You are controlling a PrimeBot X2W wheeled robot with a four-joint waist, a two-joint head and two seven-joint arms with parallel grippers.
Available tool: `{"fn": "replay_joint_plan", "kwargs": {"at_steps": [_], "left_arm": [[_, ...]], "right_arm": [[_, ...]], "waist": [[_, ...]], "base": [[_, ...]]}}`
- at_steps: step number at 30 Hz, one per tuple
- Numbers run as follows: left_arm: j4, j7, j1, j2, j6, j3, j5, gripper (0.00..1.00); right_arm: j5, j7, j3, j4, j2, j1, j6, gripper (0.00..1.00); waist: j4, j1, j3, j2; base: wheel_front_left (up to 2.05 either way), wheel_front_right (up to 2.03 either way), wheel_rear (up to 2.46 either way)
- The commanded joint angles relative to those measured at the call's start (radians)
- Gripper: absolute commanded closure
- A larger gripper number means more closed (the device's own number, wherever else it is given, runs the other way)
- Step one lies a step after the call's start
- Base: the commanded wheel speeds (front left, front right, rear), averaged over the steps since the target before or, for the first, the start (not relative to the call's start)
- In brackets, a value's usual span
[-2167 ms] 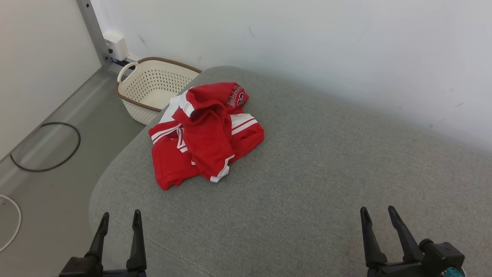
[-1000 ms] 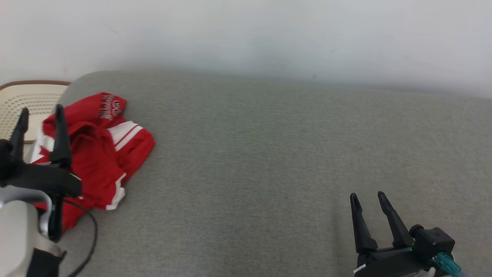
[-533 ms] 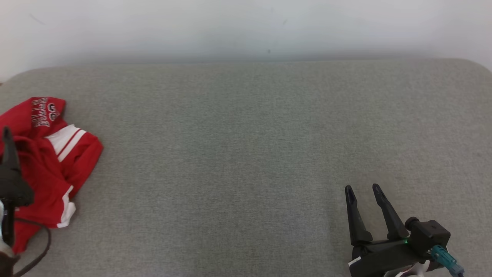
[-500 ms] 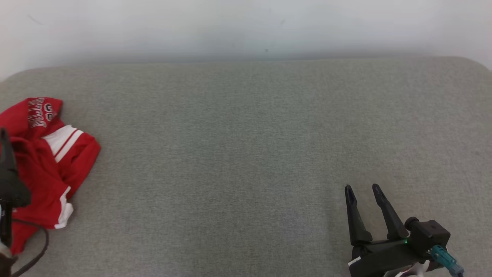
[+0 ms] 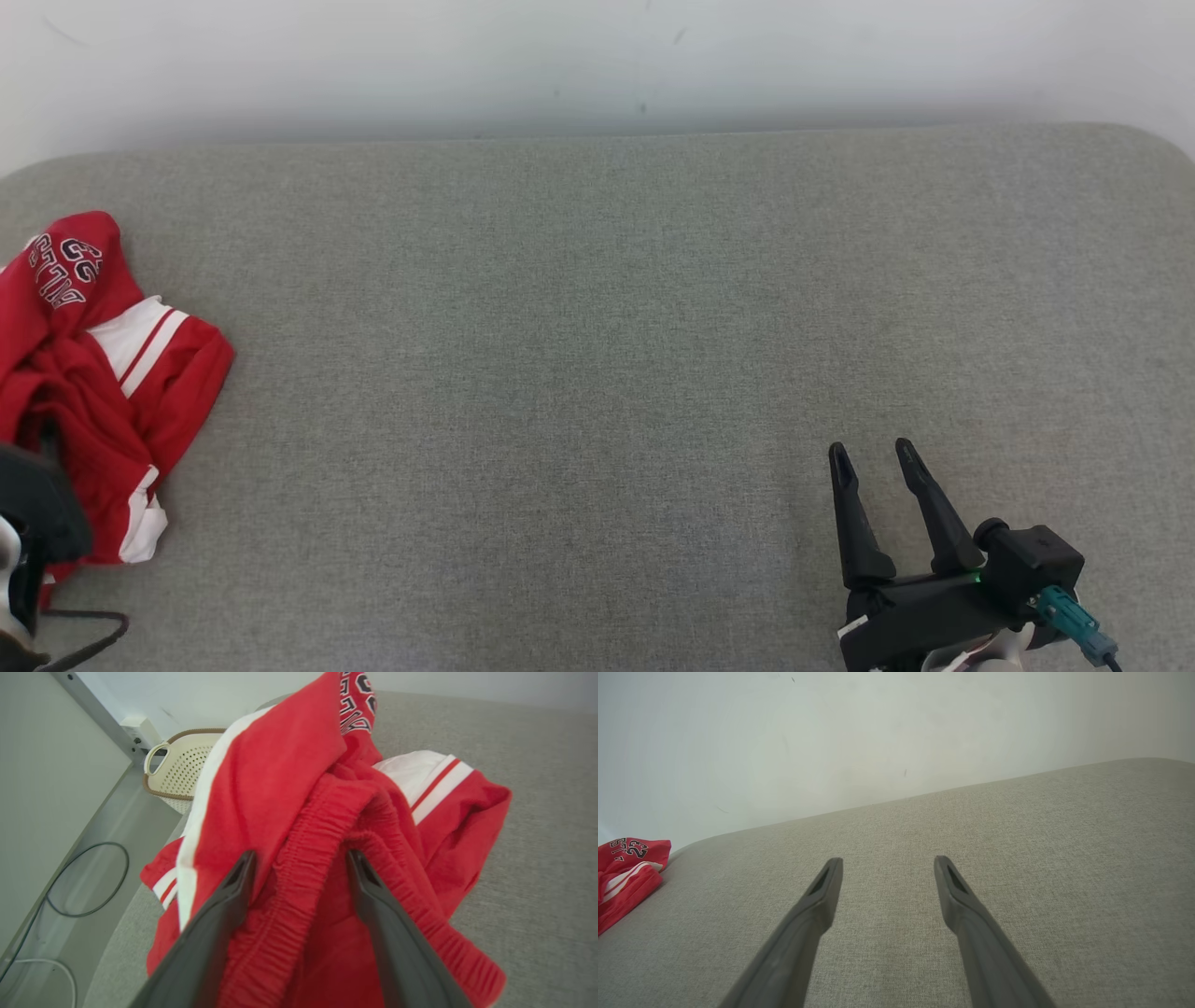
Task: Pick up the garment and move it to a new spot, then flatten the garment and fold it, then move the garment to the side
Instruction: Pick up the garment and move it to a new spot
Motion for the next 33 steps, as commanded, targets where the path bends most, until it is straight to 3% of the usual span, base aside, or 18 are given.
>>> {"fn": "replay_joint_plan", "kwargs": {"at_steps": [1, 9, 10, 11, 19, 27, 33], "left_arm": [[0.018, 0.015, -0.011, 0.003, -0.009, -0.004, 0.0, 0.0], [0.109, 0.039, -0.021, 0.012, -0.015, -0.026, 0.0, 0.0], [0.118, 0.039, -0.021, 0.014, -0.011, -0.027, 0.0, 0.35], [0.124, 0.03, -0.022, 0.016, -0.01, -0.031, 0.002, 0.98], [0.136, -0.076, -0.041, 0.02, -0.003, -0.048, 0.006, 1.0], [0.075, -0.22, -0.11, 0.008, -0.037, -0.078, 0.01, 1.0], [-0.017, -0.261, -0.153, -0.016, -0.052, -0.115, 0.028, 1.0]], "right_arm": [[-0.005, -0.001, 0.002, 0.0, -0.003, 0.001, 0.001, 0.0], [0.007, -0.001, 0.006, 0.01, -0.013, -0.013, 0.001, 0.0], [0.007, -0.001, 0.007, 0.011, -0.012, -0.014, 0.001, 0.0], [0.007, -0.001, 0.007, 0.013, -0.011, -0.014, 0.001, 0.0], [0.002, -0.001, -0.003, 0.02, -0.01, -0.011, 0.001, 0.0], [-0.005, -0.001, -0.017, 0.019, -0.003, 0.014, 0.001, 0.0], [-0.008, -0.001, -0.024, 0.018, 0.001, 0.025, 0.001, 0.0]], "waist": [[-0.002, -0.0001, 0.002, -0.0001], [-0.015, -0.0001, 0.004, -0.0001], [-0.017, -0.0001, 0.003, -0.0001], [-0.018, -0.0001, 0.002, -0.0001], [-0.015, -0.0001, -0.011, -0.0001], [0.014, -0.0001, -0.041, -0.0001], [0.031, -0.0001, -0.062, -0.0001]], "base": [[0.0, 0.0, 0.0], [0.0, 0.0, 0.0], [0.0, 0.0, 0.0], [0.0, 0.0, 0.0], [0.0, 0.0, 0.0], [0.0, 0.0, 0.0], [0.0, 0.0, 0.0]]}}
